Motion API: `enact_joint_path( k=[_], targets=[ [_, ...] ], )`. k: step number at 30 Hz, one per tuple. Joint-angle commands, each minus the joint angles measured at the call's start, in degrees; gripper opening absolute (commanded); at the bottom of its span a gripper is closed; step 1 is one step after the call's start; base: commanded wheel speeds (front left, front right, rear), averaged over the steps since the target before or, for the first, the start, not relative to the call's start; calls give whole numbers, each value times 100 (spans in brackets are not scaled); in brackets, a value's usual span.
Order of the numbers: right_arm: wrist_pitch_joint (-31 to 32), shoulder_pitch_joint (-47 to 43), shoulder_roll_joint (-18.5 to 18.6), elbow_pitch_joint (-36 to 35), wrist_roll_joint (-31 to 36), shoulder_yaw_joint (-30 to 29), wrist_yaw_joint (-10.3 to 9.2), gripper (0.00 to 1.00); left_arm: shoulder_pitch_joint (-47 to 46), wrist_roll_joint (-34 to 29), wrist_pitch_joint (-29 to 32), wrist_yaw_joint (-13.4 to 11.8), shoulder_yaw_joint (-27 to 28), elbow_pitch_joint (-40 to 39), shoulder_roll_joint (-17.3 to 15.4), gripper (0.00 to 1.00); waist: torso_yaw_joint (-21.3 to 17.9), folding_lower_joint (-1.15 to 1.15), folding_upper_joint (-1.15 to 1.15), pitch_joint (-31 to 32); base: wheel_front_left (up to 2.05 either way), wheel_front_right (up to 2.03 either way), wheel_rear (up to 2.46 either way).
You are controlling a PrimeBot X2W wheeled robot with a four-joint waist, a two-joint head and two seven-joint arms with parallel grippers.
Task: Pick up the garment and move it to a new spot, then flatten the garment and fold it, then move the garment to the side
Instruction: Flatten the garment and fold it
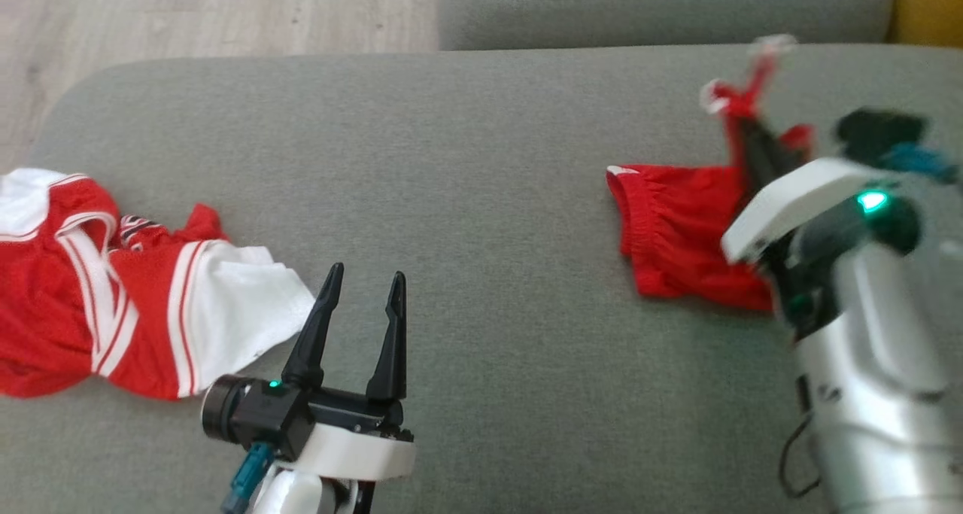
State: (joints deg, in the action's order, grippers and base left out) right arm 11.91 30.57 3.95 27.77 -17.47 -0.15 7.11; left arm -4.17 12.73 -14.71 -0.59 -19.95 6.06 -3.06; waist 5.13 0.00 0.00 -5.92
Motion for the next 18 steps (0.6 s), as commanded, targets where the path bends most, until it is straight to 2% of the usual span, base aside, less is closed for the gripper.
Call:
enact_joint_path(
  k=[1,3,4,5,10,16,18],
  targets=[
    [20,25,-61,-258,27,182,37,0,-62,39,-29,-37,146,-167,17,100,68,0,0,35,0,0,0],
    [-41,-160,-98,-312,62,391,37,0,-49,73,-29,-42,111,-157,17,100,134,0,0,51,0,0,0],
    [-79,-276,-101,-328,-47,578,37,73,-47,90,-29,-38,78,-141,17,100,182,0,0,63,0,0,0],
    [-127,-397,-103,-359,-224,754,37,100,-47,107,-29,-36,47,-126,17,100,227,0,0,73,0,0,0],
    [-450,-890,-105,-837,-690,1267,37,100,16,150,-29,-128,42,-121,18,100,301,0,0,194,0,0,0],
    [-771,-1520,-104,-1504,-392,925,37,100,314,155,-29,-247,232,-171,18,100,191,0,0,556,0,0,0],
    [-963,-1765,66,-1692,-235,817,37,100,431,122,-29,-344,319,-214,18,100,160,0,0,676,0,0,0]
  ],
)
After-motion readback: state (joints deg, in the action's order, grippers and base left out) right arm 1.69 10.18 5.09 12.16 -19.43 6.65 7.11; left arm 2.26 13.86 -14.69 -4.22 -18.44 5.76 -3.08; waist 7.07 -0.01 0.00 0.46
